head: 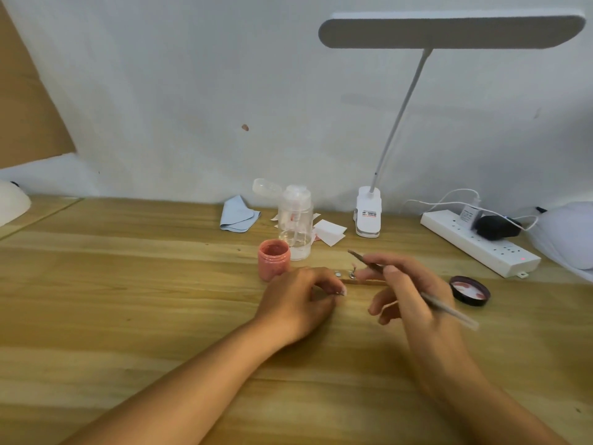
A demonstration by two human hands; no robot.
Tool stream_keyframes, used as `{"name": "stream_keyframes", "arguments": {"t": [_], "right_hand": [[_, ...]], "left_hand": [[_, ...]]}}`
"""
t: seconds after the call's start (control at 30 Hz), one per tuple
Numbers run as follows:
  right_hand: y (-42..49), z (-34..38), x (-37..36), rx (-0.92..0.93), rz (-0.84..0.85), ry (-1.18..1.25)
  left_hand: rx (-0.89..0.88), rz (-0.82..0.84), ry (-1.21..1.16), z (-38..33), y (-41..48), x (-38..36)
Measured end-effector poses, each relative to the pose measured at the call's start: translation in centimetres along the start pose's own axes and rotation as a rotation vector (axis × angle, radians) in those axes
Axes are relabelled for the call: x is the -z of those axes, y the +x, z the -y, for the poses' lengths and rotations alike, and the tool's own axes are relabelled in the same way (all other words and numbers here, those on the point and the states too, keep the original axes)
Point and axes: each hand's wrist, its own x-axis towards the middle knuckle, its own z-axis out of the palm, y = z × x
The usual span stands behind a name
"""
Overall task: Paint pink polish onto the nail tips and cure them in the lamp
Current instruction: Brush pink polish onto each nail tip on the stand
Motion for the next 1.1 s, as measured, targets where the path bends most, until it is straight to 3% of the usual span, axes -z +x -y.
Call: {"name": "stream_keyframes", "arguments": {"t": [0.2, 0.5, 0.73, 0.8, 0.93, 1.1], "right_hand": [[3.3, 3.1, -3.7, -0.13, 0.123, -0.029], [8.5, 0.6, -9.2, -0.134, 0.247, -0.609], [8.7, 0.4, -8.3, -0.117, 0.23, -0.657], [8.4, 1.0, -7.8, -0.117, 0.179, -0.546], [6.4, 2.8, -5.0, -0.198, 0.065, 0.044], [1.8, -0.1, 0.0, -0.262, -0.012, 0.069]], "left_hand": [[-0.001, 0.013, 0.075, -0.2, -0.1, 0.2], [-0.048, -0.041, 0.08, 0.2, 0.0, -0.2], [-0.041, -0.024, 0.037, -0.2, -0.1, -0.4], [-0.043, -0.013, 0.027, -0.2, -0.1, -0.3], [-0.029, -0.009, 0.005, -0.4, -0.2, -0.2], [-0.002, -0.008, -0.007, -0.2, 0.1, -0.4]]}}
